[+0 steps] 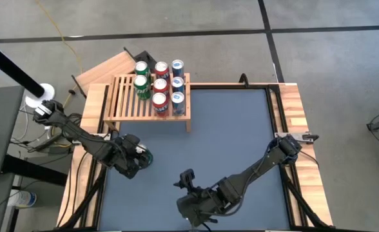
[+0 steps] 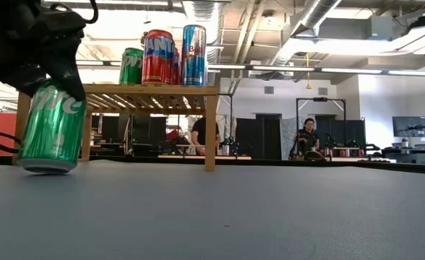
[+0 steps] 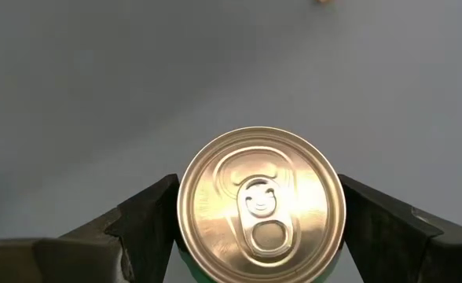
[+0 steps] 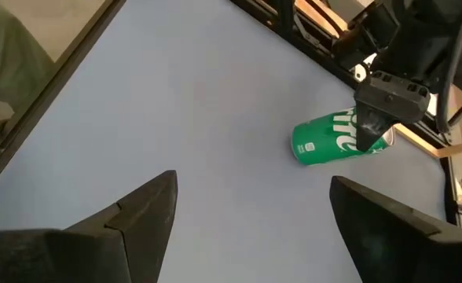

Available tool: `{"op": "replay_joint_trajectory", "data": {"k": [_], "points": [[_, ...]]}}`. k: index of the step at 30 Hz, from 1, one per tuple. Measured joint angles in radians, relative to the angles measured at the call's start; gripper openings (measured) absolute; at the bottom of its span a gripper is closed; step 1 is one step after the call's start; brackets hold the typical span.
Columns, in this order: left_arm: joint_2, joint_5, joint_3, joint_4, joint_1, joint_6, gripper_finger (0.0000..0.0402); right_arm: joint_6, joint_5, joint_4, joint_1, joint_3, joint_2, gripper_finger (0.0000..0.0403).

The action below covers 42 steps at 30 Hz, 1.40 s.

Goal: Place canned beverage on shelf
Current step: Put the green soda can on the shelf aligned with the other green soda cans

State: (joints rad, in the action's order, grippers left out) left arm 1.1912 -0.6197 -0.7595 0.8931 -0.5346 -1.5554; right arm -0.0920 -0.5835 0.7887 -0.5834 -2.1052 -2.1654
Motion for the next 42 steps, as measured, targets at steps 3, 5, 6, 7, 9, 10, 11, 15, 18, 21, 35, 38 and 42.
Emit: {"op": "replay_joint_trajectory", "data": {"k": [3, 5, 6, 7, 9, 10, 11, 15, 18, 21, 35, 38, 42], "points": [[0.000, 0.021, -0.007, -0.017, 0.000, 0.046, 0.0291, -0.005, 0.030, -0.005, 0.012, 0.000, 0.000, 0.0329], [0.001, 0.032, -0.011, -0.039, -0.004, 0.077, 0.0294, -0.007, 0.042, -0.005, 0.022, 0.000, 0.000, 0.0329], [0.001, 0.033, -0.011, -0.049, -0.006, 0.089, 0.0298, -0.007, 0.042, -0.005, 0.026, 0.000, 0.000, 0.0329], [0.001, 0.033, -0.011, -0.058, -0.007, 0.105, 0.0303, -0.007, 0.043, -0.005, 0.032, 0.000, 0.000, 0.0329], [0.001, 0.033, -0.011, -0.072, -0.008, 0.133, 0.0315, -0.007, 0.050, -0.005, 0.038, 0.000, 0.000, 0.0329], [0.002, 0.040, -0.011, -0.079, -0.008, 0.141, 0.0323, -0.007, 0.061, -0.006, 0.044, 0.000, 0.000, 0.0329], [0.002, 0.050, -0.011, -0.087, -0.008, 0.150, 0.0331, -0.007, 0.068, -0.008, 0.047, 0.000, 0.000, 0.0329], [0.003, 0.059, -0.011, -0.085, -0.007, 0.174, 0.0358, -0.010, 0.090, -0.015, 0.059, 0.000, 0.000, 0.0329], [-0.003, 0.070, -0.011, -0.084, -0.007, 0.197, 0.0369, -0.011, 0.090, -0.016, 0.068, 0.000, 0.000, 0.0329], [-0.021, 0.066, -0.011, -0.084, -0.007, 0.216, 0.0372, -0.011, 0.091, -0.018, 0.076, 0.000, 0.000, 0.0329], [-0.231, 0.043, -0.011, -0.133, 0.052, 0.544, 0.0374, 0.010, 0.093, -0.021, 0.082, 0.000, 0.000, 0.0329], [-0.301, 0.044, -0.011, -0.151, 0.052, 0.688, 0.0374, 0.034, 0.093, -0.019, 0.082, 0.000, 0.000, 0.0329], [-0.389, 0.042, -0.011, -0.210, 0.013, 0.899, 0.0374, 0.060, 0.092, -0.018, 0.076, 0.000, 0.000, 0.0329]]}}
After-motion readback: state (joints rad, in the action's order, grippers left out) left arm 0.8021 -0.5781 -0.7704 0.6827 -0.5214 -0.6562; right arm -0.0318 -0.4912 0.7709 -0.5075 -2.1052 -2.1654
